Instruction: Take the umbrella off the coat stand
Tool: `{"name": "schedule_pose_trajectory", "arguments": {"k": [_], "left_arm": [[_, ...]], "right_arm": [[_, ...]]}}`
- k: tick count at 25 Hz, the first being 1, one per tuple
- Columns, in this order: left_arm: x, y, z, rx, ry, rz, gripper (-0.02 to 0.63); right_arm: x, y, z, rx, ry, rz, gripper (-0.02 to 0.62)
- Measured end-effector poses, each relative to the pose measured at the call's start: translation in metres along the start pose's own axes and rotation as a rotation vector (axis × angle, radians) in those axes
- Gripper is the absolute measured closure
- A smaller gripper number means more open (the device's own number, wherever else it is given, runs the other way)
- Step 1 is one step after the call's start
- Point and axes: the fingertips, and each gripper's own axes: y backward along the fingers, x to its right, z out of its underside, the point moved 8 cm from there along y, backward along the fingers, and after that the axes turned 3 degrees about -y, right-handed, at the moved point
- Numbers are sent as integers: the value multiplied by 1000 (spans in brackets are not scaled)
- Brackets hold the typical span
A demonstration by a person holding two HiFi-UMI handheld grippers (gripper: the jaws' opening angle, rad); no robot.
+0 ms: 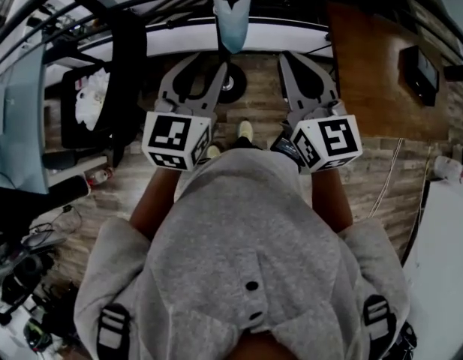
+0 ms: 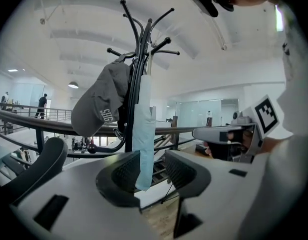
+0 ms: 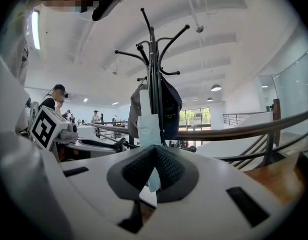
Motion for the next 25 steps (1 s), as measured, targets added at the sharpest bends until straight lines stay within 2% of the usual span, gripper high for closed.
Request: {"name": "schedule_pose_trajectory", "arguments": {"k": [2,4,5,10,15,25], "left_arm": [[0,-11,0,-5,-10,10,424],[0,-25,-1,-11,-20,21,326],[0,-32,-2,-15,-25,26,306],[-1,-59,-2,-43,-49,10,293],[-11,-79,-5,-24,-16,-28,291],[-19,-115,-11,-13,-37,-64,291]], "right_arm": [[7,-6,0,1,5,-13,586],[15,-12,0,2,4,-24,586],[19,-15,-1,3,3,-30,586],[38,-26,-4,12,0,-61,586],[57,-36,-5,24,-17,-87,586],[84,-56,-5,12,-18,-110,586]]}}
